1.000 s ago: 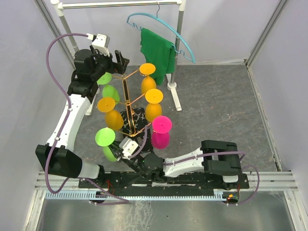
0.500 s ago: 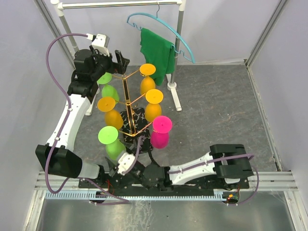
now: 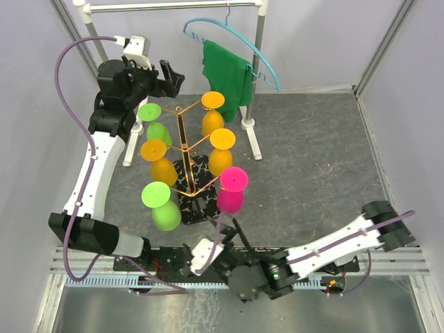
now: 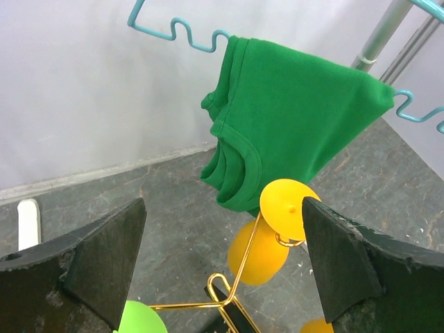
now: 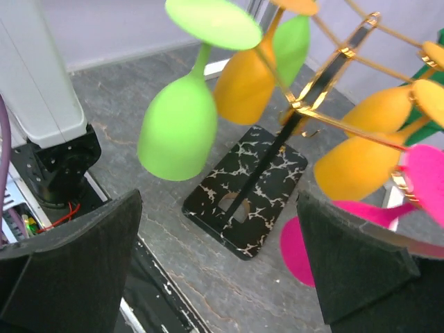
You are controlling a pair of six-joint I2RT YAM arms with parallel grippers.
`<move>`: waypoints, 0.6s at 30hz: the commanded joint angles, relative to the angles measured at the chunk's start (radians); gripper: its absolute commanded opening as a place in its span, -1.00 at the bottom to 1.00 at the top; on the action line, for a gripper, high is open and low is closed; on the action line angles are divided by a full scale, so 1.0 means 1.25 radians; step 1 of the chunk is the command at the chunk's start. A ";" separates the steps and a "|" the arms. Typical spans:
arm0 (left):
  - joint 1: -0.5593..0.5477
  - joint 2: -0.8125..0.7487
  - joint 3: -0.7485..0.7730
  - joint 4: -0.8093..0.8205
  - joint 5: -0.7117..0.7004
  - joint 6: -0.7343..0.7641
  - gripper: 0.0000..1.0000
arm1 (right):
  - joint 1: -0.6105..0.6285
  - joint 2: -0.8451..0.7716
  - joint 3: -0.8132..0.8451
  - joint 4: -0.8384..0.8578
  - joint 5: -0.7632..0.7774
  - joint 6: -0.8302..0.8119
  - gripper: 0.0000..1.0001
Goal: Place the wine glass upside down on the wine glass rack
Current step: Reset both arms
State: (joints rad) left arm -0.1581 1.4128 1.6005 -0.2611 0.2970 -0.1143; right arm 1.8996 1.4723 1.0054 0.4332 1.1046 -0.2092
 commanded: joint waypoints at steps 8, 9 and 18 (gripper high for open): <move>0.005 0.025 0.114 -0.161 -0.077 -0.042 0.98 | 0.126 -0.141 0.300 -0.715 0.264 0.310 1.00; 0.005 0.020 0.112 -0.160 -0.088 -0.047 0.98 | 0.126 -0.139 0.337 -0.743 0.271 0.305 1.00; 0.006 -0.002 0.118 -0.157 -0.044 -0.074 0.98 | -0.007 -0.262 0.323 -0.550 0.169 0.089 1.00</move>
State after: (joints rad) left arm -0.1570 1.4464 1.6970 -0.4709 0.2134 -0.1539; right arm 1.9854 1.2377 1.4014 -0.3050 1.3769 -0.0250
